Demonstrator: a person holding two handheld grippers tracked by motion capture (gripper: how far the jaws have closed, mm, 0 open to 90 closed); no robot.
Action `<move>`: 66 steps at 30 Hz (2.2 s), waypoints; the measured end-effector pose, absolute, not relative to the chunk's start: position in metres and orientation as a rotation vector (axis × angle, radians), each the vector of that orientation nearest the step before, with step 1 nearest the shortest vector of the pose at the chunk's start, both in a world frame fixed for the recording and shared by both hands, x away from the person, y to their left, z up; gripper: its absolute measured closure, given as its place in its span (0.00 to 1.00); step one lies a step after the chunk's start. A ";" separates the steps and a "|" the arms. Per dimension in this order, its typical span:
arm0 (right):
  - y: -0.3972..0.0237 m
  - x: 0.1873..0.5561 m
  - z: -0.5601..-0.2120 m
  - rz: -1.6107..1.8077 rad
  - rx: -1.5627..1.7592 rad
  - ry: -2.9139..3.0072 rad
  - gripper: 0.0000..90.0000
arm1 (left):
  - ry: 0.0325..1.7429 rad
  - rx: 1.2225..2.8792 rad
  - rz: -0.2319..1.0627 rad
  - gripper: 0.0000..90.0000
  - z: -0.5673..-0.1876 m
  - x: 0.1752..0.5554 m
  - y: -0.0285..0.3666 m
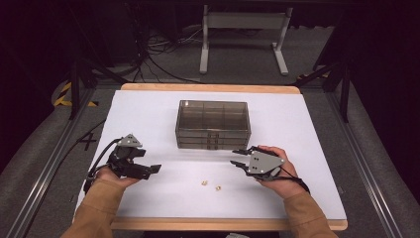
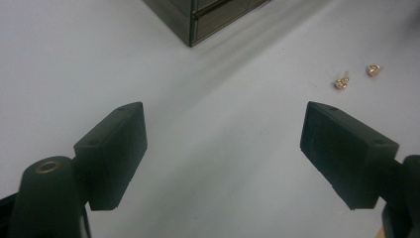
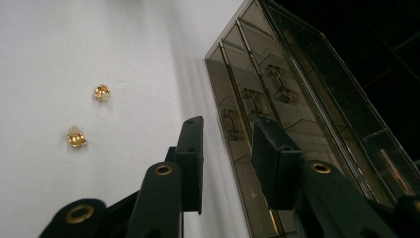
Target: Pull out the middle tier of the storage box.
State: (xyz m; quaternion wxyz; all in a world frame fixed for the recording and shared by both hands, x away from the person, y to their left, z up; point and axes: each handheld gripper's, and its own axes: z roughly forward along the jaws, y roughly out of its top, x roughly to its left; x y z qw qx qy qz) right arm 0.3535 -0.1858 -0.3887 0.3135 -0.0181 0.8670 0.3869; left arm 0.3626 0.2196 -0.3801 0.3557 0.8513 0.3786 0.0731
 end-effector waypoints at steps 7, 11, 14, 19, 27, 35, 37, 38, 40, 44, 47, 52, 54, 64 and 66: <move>-0.181 0.348 -0.390 0.925 -0.053 2.231 0.74 | 0.975 2.194 0.193 0.21 -0.379 0.365 0.220; -0.179 0.344 -0.393 0.876 -0.052 2.210 0.73 | 0.972 2.191 0.189 0.21 -0.379 0.366 0.219; -0.178 0.342 -0.394 0.841 -0.053 2.194 0.73 | 0.965 2.194 0.192 0.21 -0.379 0.367 0.217; -0.176 0.340 -0.396 0.792 -0.050 2.169 0.74 | 0.964 2.191 0.192 0.21 -0.378 0.367 0.217; -0.174 0.337 -0.398 0.714 -0.041 2.131 0.75 | 0.967 2.184 0.204 0.21 -0.378 0.367 0.218; -0.172 0.334 -0.399 0.671 -0.035 2.078 0.74 | 0.970 2.179 0.201 0.21 -0.377 0.367 0.219; -0.172 0.334 -0.400 0.649 -0.041 2.070 0.75 | 0.966 2.181 0.202 0.21 -0.378 0.367 0.218; -0.172 0.334 -0.400 0.649 -0.041 2.070 0.75 | 0.966 2.181 0.202 0.21 -0.378 0.367 0.218; -0.170 0.333 -0.401 0.633 -0.050 2.061 0.75 | 0.968 2.180 0.203 0.21 -0.378 0.367 0.218; -0.168 0.332 -0.404 0.616 -0.048 2.059 0.75 | 0.966 2.181 0.205 0.21 -0.378 0.367 0.218; -0.167 0.332 -0.405 0.605 -0.047 2.055 0.76 | 0.969 2.177 0.204 0.21 -0.377 0.367 0.219; -0.165 0.332 -0.406 0.576 -0.043 2.045 0.77 | 0.968 2.177 0.201 0.21 -0.377 0.367 0.219; -0.164 0.332 -0.406 0.564 -0.046 2.042 0.77 | 0.966 2.179 0.204 0.21 -0.377 0.367 0.219; -0.150 0.330 -0.412 0.463 -0.073 2.010 0.77 | 0.972 2.166 0.205 0.21 -0.377 0.367 0.220; -0.149 0.330 -0.413 0.452 -0.075 2.006 0.77 | 0.970 2.168 0.204 0.21 -0.377 0.367 0.220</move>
